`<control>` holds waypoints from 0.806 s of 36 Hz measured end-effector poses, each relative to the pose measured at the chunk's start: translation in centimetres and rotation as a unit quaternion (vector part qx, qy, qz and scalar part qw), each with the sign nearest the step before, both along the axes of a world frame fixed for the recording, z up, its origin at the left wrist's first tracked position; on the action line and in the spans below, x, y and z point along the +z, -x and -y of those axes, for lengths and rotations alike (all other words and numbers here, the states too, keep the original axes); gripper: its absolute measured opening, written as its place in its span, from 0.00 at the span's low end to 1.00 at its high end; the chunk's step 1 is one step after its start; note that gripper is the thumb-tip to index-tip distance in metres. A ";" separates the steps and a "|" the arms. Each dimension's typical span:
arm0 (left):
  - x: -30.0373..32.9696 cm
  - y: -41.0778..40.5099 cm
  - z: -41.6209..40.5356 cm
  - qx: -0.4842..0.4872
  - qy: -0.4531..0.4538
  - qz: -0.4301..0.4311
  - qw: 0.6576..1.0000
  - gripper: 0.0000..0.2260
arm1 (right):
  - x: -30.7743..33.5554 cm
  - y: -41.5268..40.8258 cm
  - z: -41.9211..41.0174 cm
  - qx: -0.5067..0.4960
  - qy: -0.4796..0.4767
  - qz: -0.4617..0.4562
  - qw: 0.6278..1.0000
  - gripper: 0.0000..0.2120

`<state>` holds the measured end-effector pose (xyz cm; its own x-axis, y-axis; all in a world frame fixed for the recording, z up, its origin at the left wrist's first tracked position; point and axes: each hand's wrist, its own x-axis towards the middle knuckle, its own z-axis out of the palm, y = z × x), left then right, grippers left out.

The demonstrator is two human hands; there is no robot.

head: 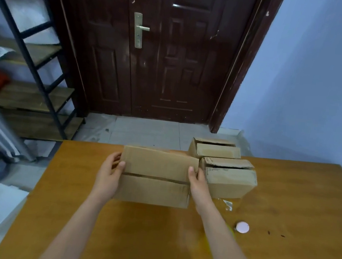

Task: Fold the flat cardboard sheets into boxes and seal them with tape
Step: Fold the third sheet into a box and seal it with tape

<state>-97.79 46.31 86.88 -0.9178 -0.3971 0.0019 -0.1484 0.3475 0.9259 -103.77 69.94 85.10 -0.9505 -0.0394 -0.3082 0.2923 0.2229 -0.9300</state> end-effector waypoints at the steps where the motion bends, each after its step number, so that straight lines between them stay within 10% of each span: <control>1: 0.1 -0.1 0.1 -0.005 -0.016 -0.023 1.000 0.15 | 0.2 0.0 0.0 0.003 0.018 -0.025 1.000 0.16; 15: -5.7 -2.2 -0.1 -0.010 -0.205 0.019 0.979 0.22 | -4.8 -1.9 0.0 -0.039 -0.040 -0.150 0.987 0.31; 20: -10.3 -2.6 -1.4 0.019 -0.063 0.063 0.996 0.11 | -9.5 -3.8 -0.4 -0.041 -0.178 -0.128 0.975 0.27; 29: -15.3 -6.1 -1.3 -0.064 0.096 0.242 0.963 0.22 | -16.9 -6.7 -3.7 0.134 -0.363 -0.036 0.921 0.22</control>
<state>-91.66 47.61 71.54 -0.8706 -0.3163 -0.3769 -0.4920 0.5496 0.6752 -97.03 73.66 68.20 -0.9556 -0.0833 -0.2825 0.0803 0.8490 -0.5223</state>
